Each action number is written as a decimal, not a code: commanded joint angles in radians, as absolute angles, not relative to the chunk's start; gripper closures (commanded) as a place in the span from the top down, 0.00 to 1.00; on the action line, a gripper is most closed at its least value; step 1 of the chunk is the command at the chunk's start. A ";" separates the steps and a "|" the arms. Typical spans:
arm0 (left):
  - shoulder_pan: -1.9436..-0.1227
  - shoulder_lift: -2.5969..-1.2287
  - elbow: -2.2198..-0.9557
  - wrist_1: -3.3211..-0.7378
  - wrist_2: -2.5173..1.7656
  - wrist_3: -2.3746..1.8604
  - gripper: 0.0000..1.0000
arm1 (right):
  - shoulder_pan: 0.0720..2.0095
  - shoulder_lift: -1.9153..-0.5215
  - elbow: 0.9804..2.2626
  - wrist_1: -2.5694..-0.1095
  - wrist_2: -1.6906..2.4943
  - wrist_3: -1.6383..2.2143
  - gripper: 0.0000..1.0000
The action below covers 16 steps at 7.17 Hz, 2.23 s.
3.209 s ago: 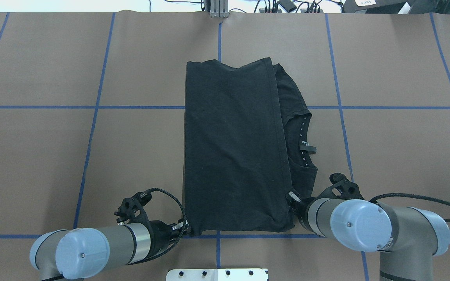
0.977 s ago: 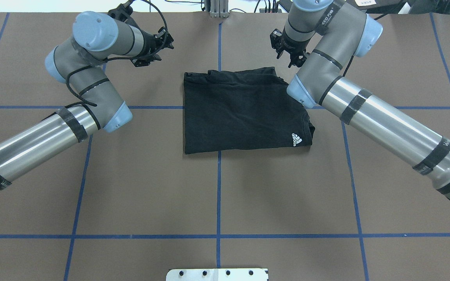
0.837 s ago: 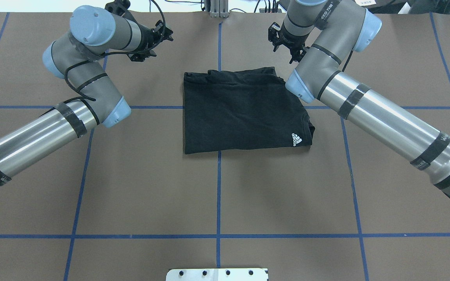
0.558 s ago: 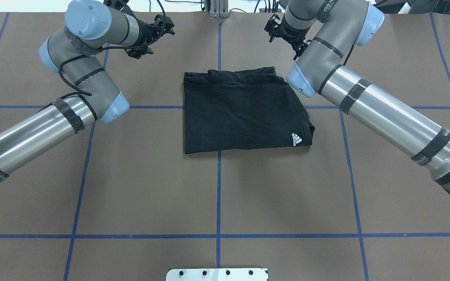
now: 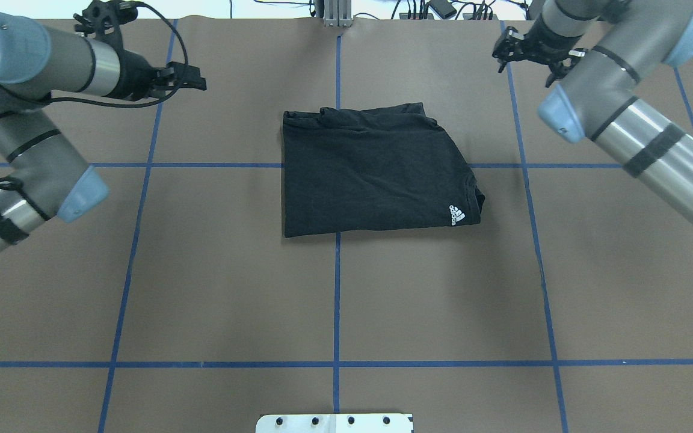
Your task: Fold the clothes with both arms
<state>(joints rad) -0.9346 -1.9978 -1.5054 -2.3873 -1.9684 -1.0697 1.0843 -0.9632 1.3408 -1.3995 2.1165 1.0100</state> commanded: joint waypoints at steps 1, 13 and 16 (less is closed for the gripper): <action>-1.038 -1.736 -1.730 -2.313 -2.075 -0.719 1.00 | 1.249 -1.211 1.477 -1.413 2.232 0.660 1.00; -1.448 -1.328 -1.812 -2.045 -2.370 -0.036 1.00 | 1.500 -1.744 1.770 -1.561 2.322 -0.003 1.00; -1.491 -1.345 -1.776 -1.966 -2.370 -0.031 1.00 | 1.491 -1.758 1.841 -1.651 2.309 -0.008 1.00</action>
